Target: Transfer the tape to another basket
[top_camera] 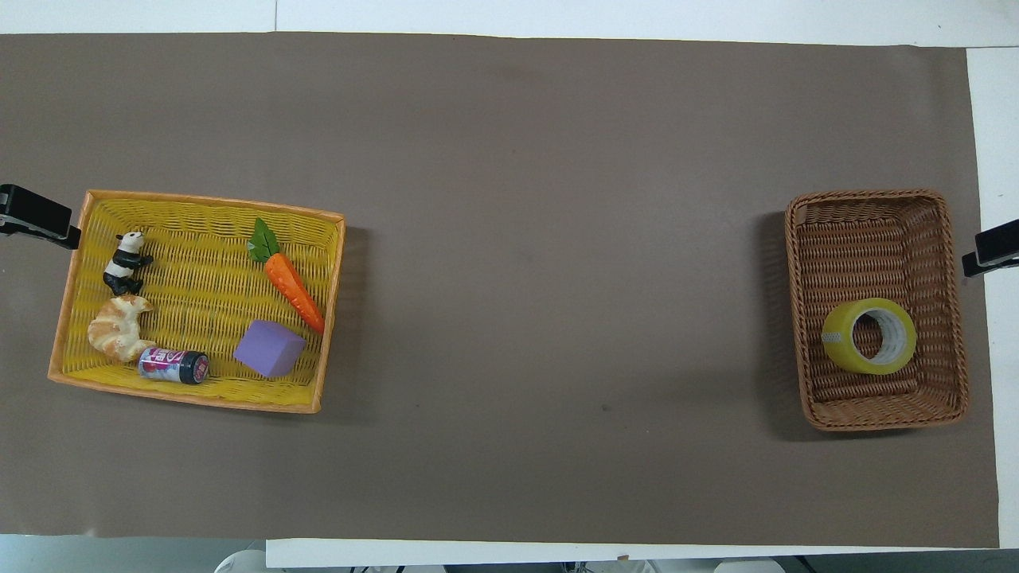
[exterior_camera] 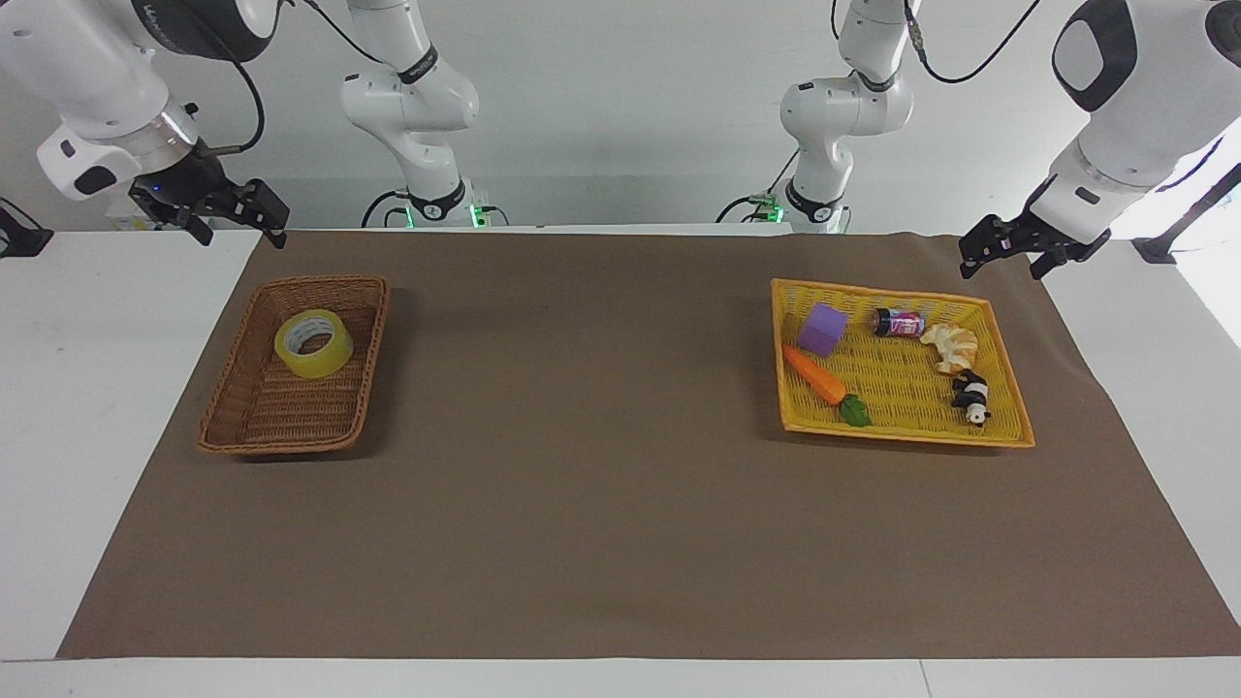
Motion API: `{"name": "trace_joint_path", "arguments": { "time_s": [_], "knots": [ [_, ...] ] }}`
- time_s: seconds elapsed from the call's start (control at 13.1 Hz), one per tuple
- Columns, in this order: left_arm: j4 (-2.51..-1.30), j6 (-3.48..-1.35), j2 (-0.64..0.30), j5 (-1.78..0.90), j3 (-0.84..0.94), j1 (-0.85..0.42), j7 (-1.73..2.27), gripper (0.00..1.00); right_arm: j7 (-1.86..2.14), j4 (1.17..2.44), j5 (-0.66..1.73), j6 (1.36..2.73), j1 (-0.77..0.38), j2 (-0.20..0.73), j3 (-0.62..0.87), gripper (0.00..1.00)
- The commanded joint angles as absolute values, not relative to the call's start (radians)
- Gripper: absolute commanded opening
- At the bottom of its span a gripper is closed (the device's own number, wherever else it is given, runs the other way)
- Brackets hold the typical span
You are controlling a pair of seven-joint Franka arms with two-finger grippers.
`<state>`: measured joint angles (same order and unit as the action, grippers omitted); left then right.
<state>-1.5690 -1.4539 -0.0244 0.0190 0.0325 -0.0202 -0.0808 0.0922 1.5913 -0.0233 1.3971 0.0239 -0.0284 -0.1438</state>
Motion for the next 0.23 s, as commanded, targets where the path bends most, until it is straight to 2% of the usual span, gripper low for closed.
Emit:
{"name": "trace_joint_path", "arguments": {
  "time_s": [0.0, 0.15],
  "knots": [
    [-1.589, -1.447, -0.005, 0.038, 0.029, -0.025, -0.075, 1.00, 0.077, 1.580, -0.035, 1.404, 0.031, -0.025, -0.137, 1.00],
    [-1.588, -1.447, -0.005, 0.038, 0.029, -0.025, -0.075, 1.00, 0.078, 1.583, -0.034, 1.404, 0.034, -0.028, -0.137, 1.00]
  ]
}}
